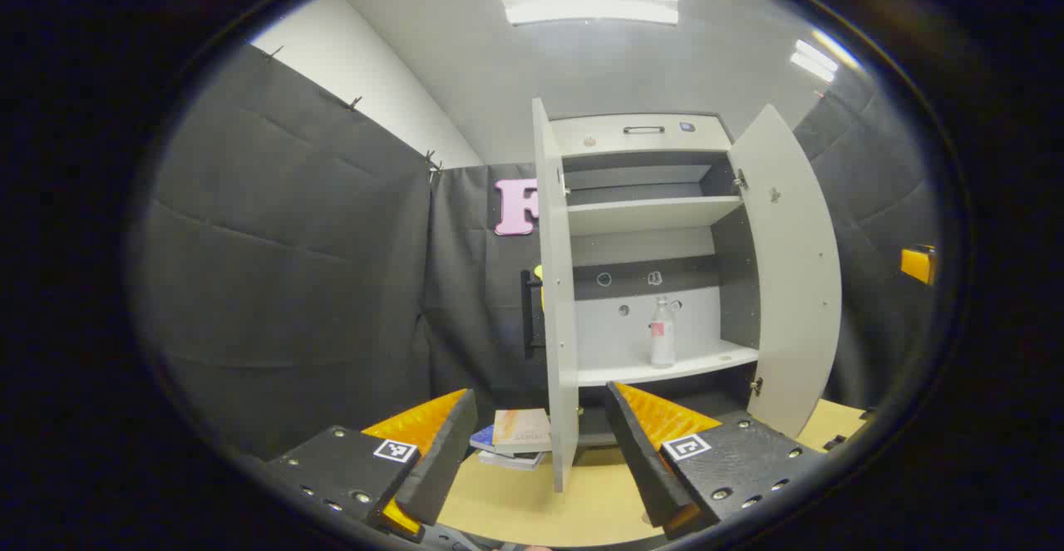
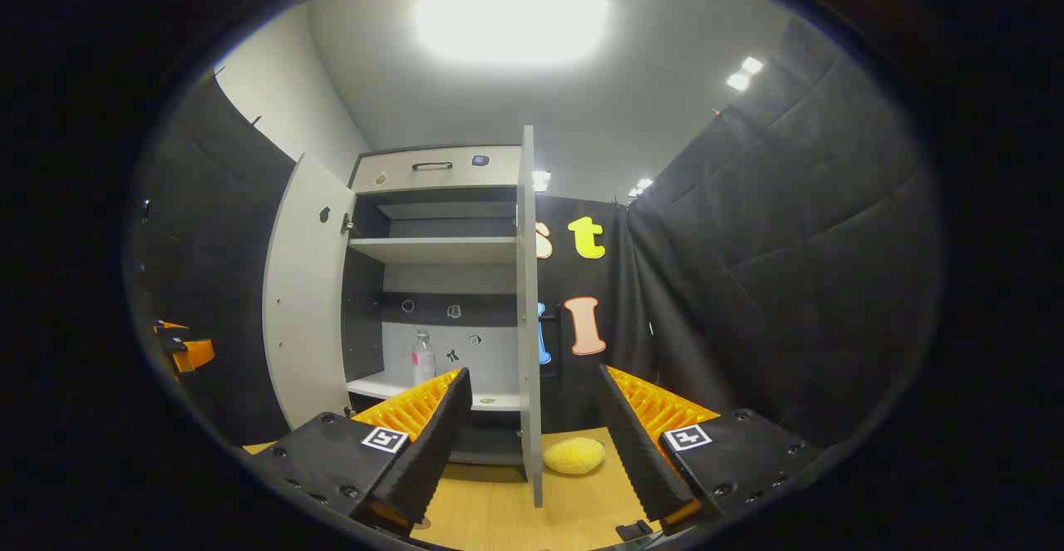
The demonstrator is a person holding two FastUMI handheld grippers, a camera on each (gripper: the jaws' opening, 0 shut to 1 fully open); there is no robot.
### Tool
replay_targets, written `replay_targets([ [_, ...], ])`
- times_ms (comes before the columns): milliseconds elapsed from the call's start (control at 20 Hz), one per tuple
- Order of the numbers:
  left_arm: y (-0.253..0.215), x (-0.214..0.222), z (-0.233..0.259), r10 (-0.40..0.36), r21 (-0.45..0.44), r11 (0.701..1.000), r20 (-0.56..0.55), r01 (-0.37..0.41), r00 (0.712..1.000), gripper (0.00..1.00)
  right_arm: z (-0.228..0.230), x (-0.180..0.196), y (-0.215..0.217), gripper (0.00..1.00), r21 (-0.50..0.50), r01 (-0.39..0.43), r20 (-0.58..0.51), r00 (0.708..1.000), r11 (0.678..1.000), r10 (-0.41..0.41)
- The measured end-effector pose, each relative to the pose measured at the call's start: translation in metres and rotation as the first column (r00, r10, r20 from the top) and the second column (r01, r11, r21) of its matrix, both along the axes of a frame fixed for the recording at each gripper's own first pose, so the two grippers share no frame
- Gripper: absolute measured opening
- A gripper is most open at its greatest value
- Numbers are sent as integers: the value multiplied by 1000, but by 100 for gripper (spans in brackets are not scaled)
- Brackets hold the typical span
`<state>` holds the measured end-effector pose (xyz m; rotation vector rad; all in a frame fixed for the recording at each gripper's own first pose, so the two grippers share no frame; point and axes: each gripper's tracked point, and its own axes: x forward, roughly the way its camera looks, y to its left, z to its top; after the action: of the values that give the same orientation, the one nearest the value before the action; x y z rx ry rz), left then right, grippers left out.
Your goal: Grasp the bottle in the cabinet with the left hand and place it on the coaster, then close the right door with the right hand and the left door with the left hand.
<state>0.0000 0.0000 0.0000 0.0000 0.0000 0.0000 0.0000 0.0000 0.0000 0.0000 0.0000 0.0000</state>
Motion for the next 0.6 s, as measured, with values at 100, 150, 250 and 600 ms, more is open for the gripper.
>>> replay_targets([
  [100, 1, 4, 1, 3, -13, 1000, 5, -3, 1000, 91, -2, 4, 0, 96, -3, 2, -4, 1000, 1000, -2],
  [150, 1, 6, 3, 2, -21, 1000, 5, -2, 1000, 91, -3, 6, 1, 96, 0, 2, -8, 1000, 1000, -1],
  [250, 1, 9, 4, -1, -25, 1000, 8, 2, 1000, 91, -6, 9, 2, 96, 4, -2, -18, 1000, 1000, 2],
  [600, -2, 9, 7, -15, 8, 1000, 25, 14, 1000, 91, -10, 17, 3, 92, -11, -6, -17, 1000, 1000, 6],
])
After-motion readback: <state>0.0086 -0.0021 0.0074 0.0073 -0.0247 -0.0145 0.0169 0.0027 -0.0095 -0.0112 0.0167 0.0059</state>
